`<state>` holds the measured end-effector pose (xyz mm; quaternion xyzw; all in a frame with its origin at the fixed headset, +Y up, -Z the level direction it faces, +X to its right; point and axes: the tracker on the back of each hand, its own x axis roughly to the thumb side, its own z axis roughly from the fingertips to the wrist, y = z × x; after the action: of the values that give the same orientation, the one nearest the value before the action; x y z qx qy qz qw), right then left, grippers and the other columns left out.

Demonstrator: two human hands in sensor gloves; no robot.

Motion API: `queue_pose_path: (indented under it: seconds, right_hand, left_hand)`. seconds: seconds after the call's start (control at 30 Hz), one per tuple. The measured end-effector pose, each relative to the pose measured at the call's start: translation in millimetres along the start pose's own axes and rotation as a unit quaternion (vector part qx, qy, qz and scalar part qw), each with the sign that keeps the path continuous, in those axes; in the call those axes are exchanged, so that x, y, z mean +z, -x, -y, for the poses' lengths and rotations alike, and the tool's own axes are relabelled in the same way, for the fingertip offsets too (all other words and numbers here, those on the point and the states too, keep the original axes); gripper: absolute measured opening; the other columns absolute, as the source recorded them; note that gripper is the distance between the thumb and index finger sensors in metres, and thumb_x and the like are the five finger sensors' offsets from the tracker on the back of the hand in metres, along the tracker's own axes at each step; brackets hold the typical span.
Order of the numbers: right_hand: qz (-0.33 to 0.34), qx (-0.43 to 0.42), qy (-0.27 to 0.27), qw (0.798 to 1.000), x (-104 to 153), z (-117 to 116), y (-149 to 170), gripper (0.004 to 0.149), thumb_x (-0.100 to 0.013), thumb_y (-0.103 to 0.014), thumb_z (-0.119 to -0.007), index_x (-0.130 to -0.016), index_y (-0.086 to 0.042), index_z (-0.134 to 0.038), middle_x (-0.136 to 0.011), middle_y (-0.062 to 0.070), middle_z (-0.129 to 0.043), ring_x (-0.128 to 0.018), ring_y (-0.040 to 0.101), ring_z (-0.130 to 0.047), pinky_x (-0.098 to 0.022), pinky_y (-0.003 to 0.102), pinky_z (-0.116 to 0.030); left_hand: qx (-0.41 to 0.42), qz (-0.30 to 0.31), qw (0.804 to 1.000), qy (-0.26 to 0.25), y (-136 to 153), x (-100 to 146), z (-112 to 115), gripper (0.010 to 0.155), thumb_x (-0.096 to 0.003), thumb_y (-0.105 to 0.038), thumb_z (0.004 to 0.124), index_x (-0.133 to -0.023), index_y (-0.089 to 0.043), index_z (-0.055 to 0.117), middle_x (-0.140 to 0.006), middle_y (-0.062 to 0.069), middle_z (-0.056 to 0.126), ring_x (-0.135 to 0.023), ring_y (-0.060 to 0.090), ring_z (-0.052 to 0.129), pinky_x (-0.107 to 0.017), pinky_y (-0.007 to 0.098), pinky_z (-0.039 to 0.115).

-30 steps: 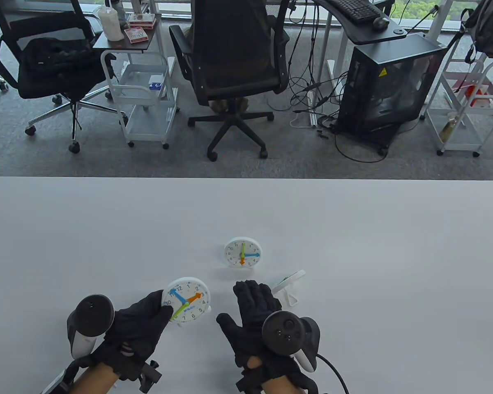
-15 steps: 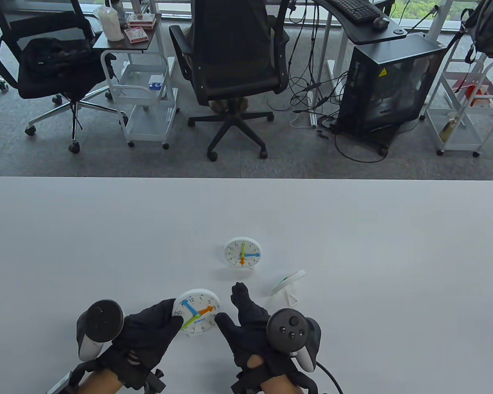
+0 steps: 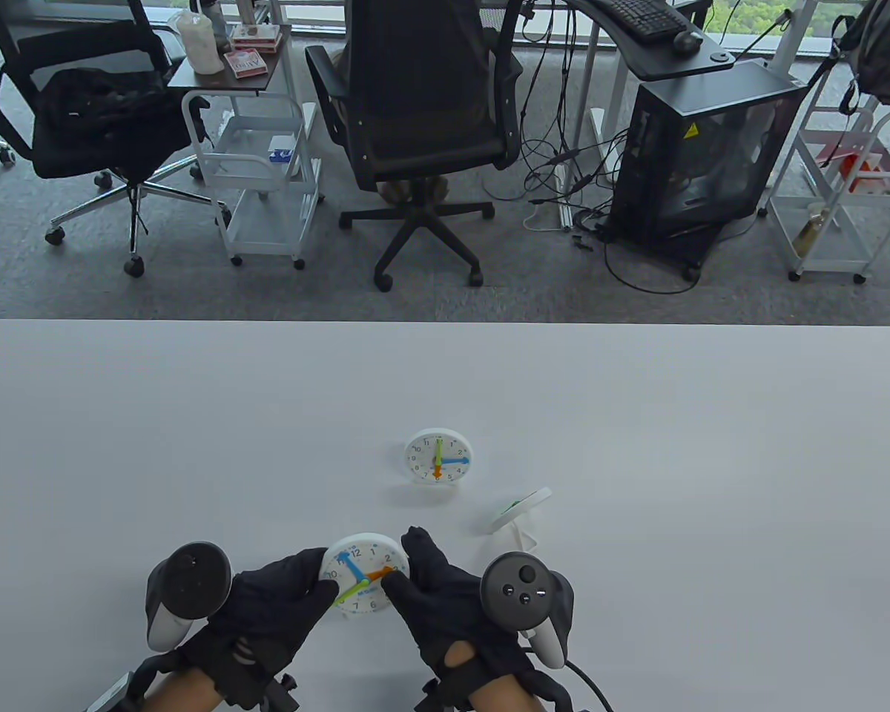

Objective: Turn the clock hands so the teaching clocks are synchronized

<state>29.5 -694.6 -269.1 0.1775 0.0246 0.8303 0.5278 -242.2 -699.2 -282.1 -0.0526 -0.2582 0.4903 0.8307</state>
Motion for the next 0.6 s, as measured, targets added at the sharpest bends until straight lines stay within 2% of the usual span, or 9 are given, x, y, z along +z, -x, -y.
queue_pose_path:
  seconds: [0.6]
  right_hand:
    - [-0.002,0.014,-0.004,1.0,-1.3,-1.9,0.4,0.075,-0.054,-0.052,-0.067,-0.097,0.01,-0.065,-0.077,0.02,-0.094,-0.059,0.043,-0.101,-0.046,0.062,-0.074]
  left_hand:
    - [-0.008,-0.012,1.0,0.002,0.0,0.8,2.8,0.054,-0.0516,-0.044,0.075,-0.095,-0.014,0.072,-0.082,0.011,0.097,-0.073,0.045,0.093,-0.059,0.073,0.057]
